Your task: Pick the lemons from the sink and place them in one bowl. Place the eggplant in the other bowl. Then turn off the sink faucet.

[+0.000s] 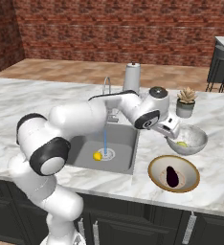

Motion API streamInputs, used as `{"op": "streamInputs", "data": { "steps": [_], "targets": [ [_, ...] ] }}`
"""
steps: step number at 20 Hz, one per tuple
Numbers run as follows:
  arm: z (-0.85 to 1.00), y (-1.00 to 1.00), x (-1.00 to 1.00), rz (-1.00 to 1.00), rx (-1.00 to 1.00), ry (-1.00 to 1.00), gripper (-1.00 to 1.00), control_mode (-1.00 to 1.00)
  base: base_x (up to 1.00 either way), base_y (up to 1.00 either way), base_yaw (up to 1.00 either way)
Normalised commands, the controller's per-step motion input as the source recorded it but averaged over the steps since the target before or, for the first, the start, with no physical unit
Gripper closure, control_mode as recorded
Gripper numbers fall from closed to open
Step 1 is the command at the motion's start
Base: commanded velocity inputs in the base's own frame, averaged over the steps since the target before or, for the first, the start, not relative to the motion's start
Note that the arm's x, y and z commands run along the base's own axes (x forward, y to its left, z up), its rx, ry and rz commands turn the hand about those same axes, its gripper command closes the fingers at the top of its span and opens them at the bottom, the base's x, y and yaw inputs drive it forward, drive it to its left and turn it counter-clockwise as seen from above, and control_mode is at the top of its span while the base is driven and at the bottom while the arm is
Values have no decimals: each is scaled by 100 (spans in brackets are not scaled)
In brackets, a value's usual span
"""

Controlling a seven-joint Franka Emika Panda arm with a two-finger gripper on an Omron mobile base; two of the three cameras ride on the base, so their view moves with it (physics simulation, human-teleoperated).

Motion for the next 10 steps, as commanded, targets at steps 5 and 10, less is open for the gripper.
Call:
{"op": "streamInputs", "data": {
  "steps": [5,10],
  "targets": [
    [50,100,-7,9,0,32,-100,-100,0,0,0],
    [2,95,-2,9,15,20,-100,-100,0,0,0]
  ]
}}
